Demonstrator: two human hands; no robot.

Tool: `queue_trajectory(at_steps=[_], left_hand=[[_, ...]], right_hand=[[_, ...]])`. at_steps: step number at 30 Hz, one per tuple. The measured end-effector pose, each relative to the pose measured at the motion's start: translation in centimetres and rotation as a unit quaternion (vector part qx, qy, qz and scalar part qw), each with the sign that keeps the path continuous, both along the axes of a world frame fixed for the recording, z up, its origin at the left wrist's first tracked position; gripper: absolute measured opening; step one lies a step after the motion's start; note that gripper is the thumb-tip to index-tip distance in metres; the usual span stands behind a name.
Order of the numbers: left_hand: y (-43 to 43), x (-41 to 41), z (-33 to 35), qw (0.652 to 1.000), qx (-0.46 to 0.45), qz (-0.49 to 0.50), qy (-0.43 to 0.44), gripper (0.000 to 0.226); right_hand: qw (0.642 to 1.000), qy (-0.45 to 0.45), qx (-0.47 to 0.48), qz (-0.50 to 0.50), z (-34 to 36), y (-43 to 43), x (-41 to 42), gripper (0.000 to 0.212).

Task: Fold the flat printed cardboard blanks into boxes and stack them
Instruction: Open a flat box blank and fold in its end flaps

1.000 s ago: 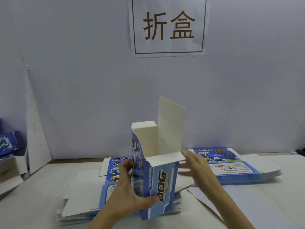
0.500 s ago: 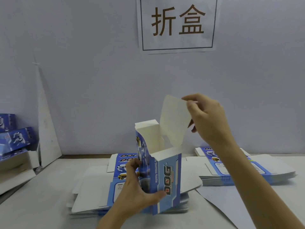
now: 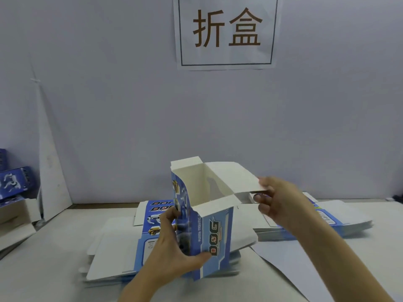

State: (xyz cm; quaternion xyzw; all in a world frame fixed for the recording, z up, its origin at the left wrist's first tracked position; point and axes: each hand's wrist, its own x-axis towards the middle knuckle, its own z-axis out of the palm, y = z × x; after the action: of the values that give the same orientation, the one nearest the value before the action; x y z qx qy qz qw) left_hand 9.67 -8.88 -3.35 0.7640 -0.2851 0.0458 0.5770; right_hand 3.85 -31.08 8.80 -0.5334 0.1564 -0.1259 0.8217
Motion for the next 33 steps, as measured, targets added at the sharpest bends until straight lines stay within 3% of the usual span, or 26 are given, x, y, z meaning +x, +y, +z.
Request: queue_trajectory(at_steps=[2, 4, 6, 9, 12, 14, 18, 22, 24, 27, 33], left_hand=[[-0.1, 0.0, 0.1, 1.0, 0.01, 0.005, -0.002, 0.093], [-0.1, 0.1, 0.0, 1.0, 0.004, 0.007, 0.005, 0.094], [-0.1, 0.1, -0.1, 1.0, -0.002, 0.011, 0.006, 0.092], [-0.2, 0.1, -0.2, 1.0, 0.0, 0.018, -0.008, 0.094], [-0.3, 0.1, -0.3, 1.0, -0.007, 0.014, -0.017, 0.097], [-0.3, 0.1, -0.2, 1.0, -0.008, 0.014, -0.013, 0.095], [-0.2, 0.2, -0.1, 1.0, 0.001, 0.014, -0.001, 0.094], [0.0, 0.2, 0.0, 1.0, 0.017, 0.012, 0.008, 0.098], [0.0, 0.2, -0.1, 1.0, 0.023, 0.01, 0.007, 0.098], [0.0, 0.3, -0.3, 1.0, 0.023, 0.008, 0.008, 0.096], [-0.3, 0.2, -0.2, 0.999, 0.028, 0.021, -0.002, 0.1]], right_hand=[[0.986, -0.048, -0.154, -0.031, 1.8, -0.3, 0.0, 0.009], [0.971, -0.056, -0.23, -0.027, 1.8, -0.5, 0.2, 0.01], [0.985, -0.012, -0.172, 0.009, 0.5, 0.0, 0.4, 0.011], [0.987, 0.099, 0.04, 0.123, -3.1, 1.8, 0.1, 0.009], [0.987, 0.071, 0.093, 0.109, -4.3, 2.6, -0.2, 0.011], [0.998, 0.004, 0.042, 0.049, -3.3, 2.3, -0.2, 0.01], [0.988, -0.102, -0.108, -0.042, -0.5, 2.2, 0.1, 0.035], [0.923, -0.178, -0.304, -0.155, 0.5, 2.8, 0.6, 0.045], [0.901, -0.194, -0.343, -0.182, 0.3, 2.9, 0.6, 0.051], [0.893, -0.205, -0.354, -0.19, 0.1, 2.8, 0.6, 0.041], [0.803, -0.245, -0.489, -0.236, 0.5, 2.8, 0.1, 0.024]])
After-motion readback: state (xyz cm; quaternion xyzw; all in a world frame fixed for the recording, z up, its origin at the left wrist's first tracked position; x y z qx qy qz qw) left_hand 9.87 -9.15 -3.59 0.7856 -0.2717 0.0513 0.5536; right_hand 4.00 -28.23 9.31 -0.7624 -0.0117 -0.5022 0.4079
